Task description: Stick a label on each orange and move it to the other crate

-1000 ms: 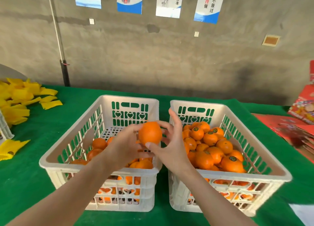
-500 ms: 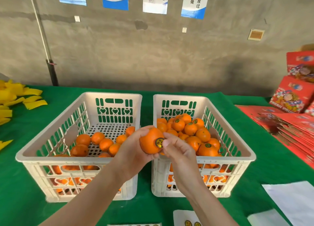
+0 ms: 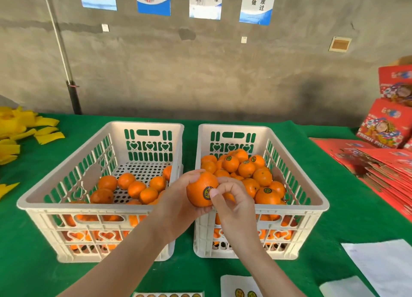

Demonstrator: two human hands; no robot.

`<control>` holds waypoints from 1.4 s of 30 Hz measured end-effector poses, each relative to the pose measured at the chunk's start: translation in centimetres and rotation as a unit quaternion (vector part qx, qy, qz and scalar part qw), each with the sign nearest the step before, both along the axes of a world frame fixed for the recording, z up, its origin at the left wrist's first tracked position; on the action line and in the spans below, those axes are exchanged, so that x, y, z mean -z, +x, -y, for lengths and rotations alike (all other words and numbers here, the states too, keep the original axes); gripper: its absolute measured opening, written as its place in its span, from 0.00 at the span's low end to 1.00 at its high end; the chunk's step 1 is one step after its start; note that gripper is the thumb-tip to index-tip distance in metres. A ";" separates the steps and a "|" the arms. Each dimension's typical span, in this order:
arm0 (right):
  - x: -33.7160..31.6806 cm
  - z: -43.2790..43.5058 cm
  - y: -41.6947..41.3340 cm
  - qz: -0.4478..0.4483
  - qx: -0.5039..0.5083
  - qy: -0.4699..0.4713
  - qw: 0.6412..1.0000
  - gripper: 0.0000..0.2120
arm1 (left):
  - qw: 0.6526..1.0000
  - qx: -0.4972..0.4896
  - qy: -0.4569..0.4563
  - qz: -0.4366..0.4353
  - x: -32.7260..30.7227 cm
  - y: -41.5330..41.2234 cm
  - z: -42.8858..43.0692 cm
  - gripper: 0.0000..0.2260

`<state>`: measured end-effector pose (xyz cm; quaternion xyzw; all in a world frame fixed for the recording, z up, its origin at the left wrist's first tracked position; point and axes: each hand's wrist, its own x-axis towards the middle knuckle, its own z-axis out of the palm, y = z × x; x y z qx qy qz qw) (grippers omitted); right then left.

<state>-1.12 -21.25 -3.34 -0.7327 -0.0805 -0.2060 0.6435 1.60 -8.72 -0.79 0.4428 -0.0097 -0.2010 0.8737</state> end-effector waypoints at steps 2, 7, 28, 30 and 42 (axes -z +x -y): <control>0.2 -0.1 0.0 0.034 0.026 -0.023 0.999 0.05 | 1.000 0.007 -0.016 0.010 0.2 0.0 0.3 0.21; 1.1 -0.4 0.1 0.041 0.040 0.012 0.998 0.09 | 0.999 0.009 -0.025 0.040 1.0 0.1 1.0 0.18; 0.4 7.0 21.9 -0.234 0.061 -0.232 0.942 0.33 | 0.567 0.021 0.734 0.374 5.8 9.5 6.0 0.10; 1.9 5.9 24.7 -0.244 0.065 -0.306 0.918 0.35 | 0.557 0.012 0.739 0.379 6.0 9.7 6.0 0.10; 0.7 3.6 23.7 -0.132 0.094 -0.289 0.944 0.19 | 0.587 -0.030 0.728 0.353 6.2 10.0 6.0 0.10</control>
